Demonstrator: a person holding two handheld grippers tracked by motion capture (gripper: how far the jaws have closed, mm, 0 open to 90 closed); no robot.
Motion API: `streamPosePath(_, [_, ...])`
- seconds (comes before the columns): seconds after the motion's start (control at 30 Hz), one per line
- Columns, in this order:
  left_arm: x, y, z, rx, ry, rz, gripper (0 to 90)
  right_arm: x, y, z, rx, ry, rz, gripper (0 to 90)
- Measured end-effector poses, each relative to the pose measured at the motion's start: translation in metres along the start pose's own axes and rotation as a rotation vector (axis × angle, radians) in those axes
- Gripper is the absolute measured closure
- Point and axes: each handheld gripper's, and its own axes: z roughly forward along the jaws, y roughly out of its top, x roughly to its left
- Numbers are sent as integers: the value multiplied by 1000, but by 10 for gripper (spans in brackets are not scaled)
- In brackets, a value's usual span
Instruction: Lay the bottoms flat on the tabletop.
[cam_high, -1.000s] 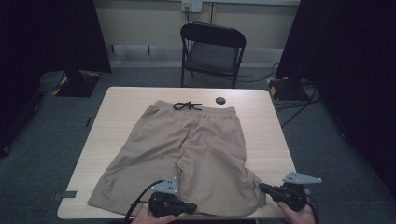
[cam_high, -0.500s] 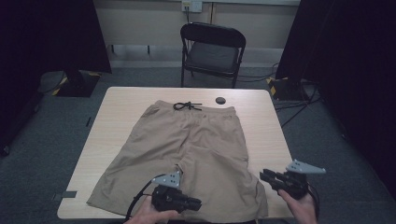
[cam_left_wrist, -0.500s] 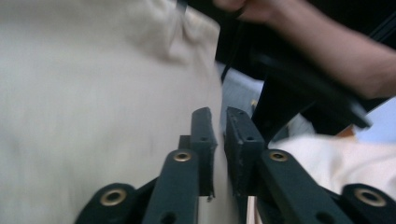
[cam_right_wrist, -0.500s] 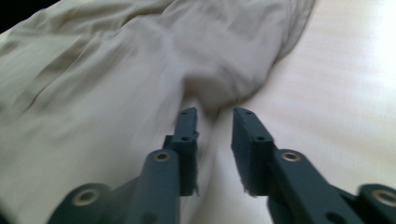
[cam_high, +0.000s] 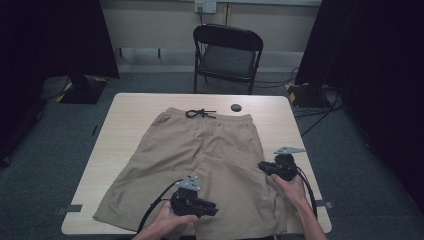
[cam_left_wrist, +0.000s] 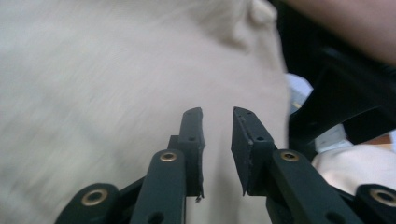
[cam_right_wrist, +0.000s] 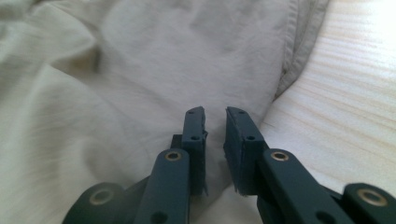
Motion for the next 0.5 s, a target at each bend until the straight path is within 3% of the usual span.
streamPosePath(0.17, [4,-5,3,19,17,-4,710,-12,4,5,-9,-29,12,808])
streamPosePath(0.27, [3,-5,4,10,21,-4,706,-25,4,7,-44,-34,55,846])
streamPosePath(0.33, [3,-4,5,9,25,7,702,-31,4,7,-53,-77,63,828])
streamPosePath(0.37, [3,-4,6,4,24,5,697,-35,5,7,-50,-67,78,827])
streamPosePath(0.47, [4,-2,8,6,26,6,692,-37,11,10,-36,-145,49,810])
streamPosePath(0.5, [4,-2,8,7,26,6,689,-39,12,12,-43,-144,57,812])
